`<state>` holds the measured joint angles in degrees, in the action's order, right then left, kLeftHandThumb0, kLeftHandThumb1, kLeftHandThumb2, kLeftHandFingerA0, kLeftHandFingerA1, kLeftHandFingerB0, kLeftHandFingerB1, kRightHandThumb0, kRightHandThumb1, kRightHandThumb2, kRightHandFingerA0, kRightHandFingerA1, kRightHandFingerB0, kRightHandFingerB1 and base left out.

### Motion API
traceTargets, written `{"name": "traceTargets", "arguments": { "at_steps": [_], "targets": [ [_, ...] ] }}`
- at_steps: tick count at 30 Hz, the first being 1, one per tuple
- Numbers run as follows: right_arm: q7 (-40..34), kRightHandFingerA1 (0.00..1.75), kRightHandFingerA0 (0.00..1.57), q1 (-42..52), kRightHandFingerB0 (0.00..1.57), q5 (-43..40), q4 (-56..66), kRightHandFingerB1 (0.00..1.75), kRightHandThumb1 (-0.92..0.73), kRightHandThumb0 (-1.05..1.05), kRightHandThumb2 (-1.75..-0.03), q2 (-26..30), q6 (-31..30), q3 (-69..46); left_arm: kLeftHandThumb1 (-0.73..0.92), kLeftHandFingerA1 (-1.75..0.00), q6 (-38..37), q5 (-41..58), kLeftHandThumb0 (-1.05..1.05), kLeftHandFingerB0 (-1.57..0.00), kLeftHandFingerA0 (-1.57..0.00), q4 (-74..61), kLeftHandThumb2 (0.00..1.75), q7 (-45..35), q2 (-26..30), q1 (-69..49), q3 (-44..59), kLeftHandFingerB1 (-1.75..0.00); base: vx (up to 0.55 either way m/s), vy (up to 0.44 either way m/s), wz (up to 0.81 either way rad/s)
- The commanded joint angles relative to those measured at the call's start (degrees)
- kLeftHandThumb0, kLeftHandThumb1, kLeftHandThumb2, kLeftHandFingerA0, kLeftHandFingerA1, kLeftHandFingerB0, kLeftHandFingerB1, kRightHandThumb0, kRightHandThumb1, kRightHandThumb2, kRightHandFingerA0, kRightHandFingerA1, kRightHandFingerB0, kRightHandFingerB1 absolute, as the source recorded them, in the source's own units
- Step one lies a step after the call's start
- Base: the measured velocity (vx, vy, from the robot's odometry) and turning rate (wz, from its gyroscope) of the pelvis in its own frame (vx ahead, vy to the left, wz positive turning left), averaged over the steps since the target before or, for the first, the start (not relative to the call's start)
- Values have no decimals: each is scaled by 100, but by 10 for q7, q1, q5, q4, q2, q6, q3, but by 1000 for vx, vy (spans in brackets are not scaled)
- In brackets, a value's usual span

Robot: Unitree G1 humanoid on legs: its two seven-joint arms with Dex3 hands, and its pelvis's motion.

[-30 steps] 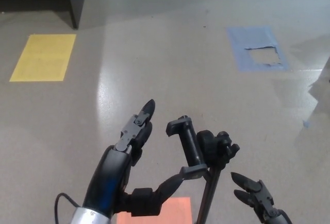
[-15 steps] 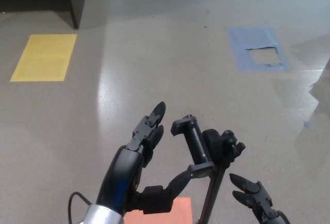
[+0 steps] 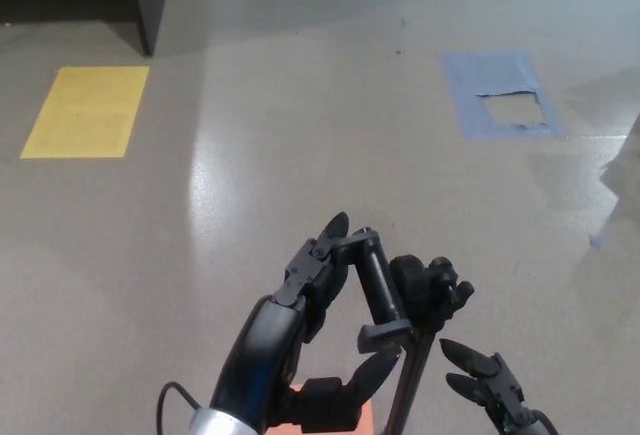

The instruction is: A phone stand is kept on the floor and the robot uses both its hands to grab it and uses its left hand to extend the phone stand by pulling it upwards

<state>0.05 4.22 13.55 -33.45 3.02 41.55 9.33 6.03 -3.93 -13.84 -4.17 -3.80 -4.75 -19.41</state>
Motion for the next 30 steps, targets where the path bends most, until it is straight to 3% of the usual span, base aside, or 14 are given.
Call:
{"name": "traceTargets", "arguments": {
  "at_steps": [1, 4, 5, 6, 7, 8, 11, 12, 17, 18, 23, 24, 30],
  "targets": [
    [-1, 63, 18, 7, 17, -5, 2, 62, -6, -41, -82, 7, -9, -3, 51, -1, 47, 26, -90, 0, -2, -20, 91, -33, 10, 0, -2, 0, 0, 0, 0],
    [-1, 63, 18, 7, 17, -6, 2, 62, -6, -41, -82, 7, -9, -3, 51, -1, 51, 27, -90, 0, -2, -23, 91, -34, 10, 0, -2, 0, 0, 0, 0],
    [-8, 77, 31, 0, 19, 0, -9, 68, -49, -104, -85, 4, -4, -1, 49, -39, 87, 30, -77, -12, -2, -37, 55, -18, -8, -4, -2, -31, 0, 0, 0],
    [-8, 77, 31, -1, 19, 0, -11, 68, -49, -104, -85, 2, -6, 0, 38, -55, 100, 8, -66, -36, -19, -41, 77, 5, -16, -4, -6, -56, 0, 0, 0],
    [-8, 77, 31, -1, 19, 0, -12, 68, -49, -104, -85, 1, -7, 1, 38, -55, 105, -3, -66, -36, -19, -43, 77, 14, -19, -4, -7, -56, 0, 0, 0],
    [-8, 64, 22, 1, 18, 1, -11, 63, -9, -41, -84, -1, -7, 2, 60, -155, 96, -13, -27, -79, -85, -30, 57, 37, -32, -5, -3, -175, 0, 0, 0],
    [-9, 64, 22, 5, 18, 2, -10, 63, -9, -41, -84, -3, -7, 5, 60, -155, 81, -33, -27, -79, -85, -8, 57, 73, -54, -8, 4, -175, 0, 0, 0],
    [-14, 64, 21, 6, 19, 8, -6, 63, -10, -41, -85, -4, -13, 7, 68, -175, 73, -43, -24, -79, -96, 7, 60, 101, -70, -6, 10, -175, 0, 0, 0],
    [-18, 64, 22, 5, 21, 7, -4, 64, -9, -40, -84, -7, -17, 8, 65, -175, 77, -36, -21, -81, -96, 14, 60, 115, -90, -4, 20, -175, 0, 0, 0],
    [-21, 64, 22, -1, 20, 8, -13, 63, -10, -41, -85, -7, -12, 8, 50, -175, 71, -12, -16, -87, -100, 18, 79, 115, -105, -2, 31, -175, 0, 0, 0],
    [-25, 64, 24, -13, 19, 14, -26, 62, -12, -41, -86, -5, -4, 11, 46, -175, 68, 15, -14, -89, -102, 24, 83, 120, -120, 2, 41, -175, 0, 0, 0],
    [-25, 77, 37, -15, 23, 13, -28, 68, -50, -102, -84, -6, -4, 11, 45, -175, 71, 16, -17, -89, -102, 23, 82, 123, -122, 3, 41, -175, 0, 0, 0],
    [-31, 78, 40, -21, 24, 13, -41, 69, -50, -102, -85, -9, -3, 12, 47, -175, 90, 46, -15, -90, -102, 9, 80, 129, -130, 1, 42, -175, 0, 0, 0]
  ]
}}
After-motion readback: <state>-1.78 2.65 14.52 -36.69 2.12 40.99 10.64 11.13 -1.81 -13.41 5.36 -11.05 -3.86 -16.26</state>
